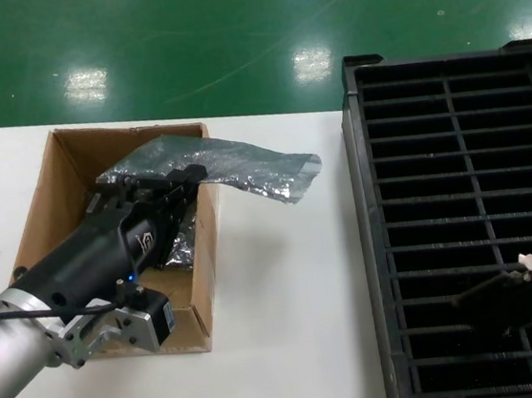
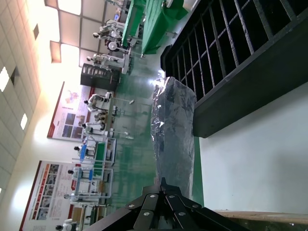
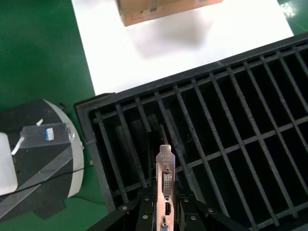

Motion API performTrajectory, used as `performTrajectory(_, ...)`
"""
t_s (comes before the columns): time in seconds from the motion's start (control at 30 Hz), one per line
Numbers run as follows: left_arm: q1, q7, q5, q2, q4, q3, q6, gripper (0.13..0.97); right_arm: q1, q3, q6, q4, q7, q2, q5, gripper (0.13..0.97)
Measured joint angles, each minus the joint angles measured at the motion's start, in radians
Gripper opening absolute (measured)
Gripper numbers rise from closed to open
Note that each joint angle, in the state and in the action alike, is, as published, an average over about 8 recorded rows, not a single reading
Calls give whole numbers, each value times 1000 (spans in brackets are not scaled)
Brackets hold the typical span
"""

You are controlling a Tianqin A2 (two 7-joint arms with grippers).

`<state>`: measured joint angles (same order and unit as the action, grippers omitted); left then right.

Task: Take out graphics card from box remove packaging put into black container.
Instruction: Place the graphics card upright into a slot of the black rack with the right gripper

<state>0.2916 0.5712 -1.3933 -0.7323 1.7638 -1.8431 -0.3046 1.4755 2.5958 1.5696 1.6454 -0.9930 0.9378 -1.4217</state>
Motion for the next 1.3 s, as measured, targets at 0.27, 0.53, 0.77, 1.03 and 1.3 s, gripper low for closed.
performTrajectory(0.27, 0, 0, 0, 0, 0, 0, 0, 139, 46, 82, 0, 8, -4, -21, -7, 188)
performTrajectory(0.53, 0, 0, 0, 0, 0, 0, 0, 139, 75, 128, 0, 22, -9, -34, -13, 188)
performTrajectory(0.77, 0, 0, 0, 0, 0, 0, 0, 139, 90, 144, 0, 40, -12, -36, -11, 188)
performTrajectory(1.03, 0, 0, 0, 0, 0, 0, 0, 139, 108, 133, 0, 89, -18, -21, -16, 188)
performTrajectory(1.3, 0, 0, 0, 0, 0, 0, 0, 139, 116, 130, 0, 122, -15, -11, -26, 188)
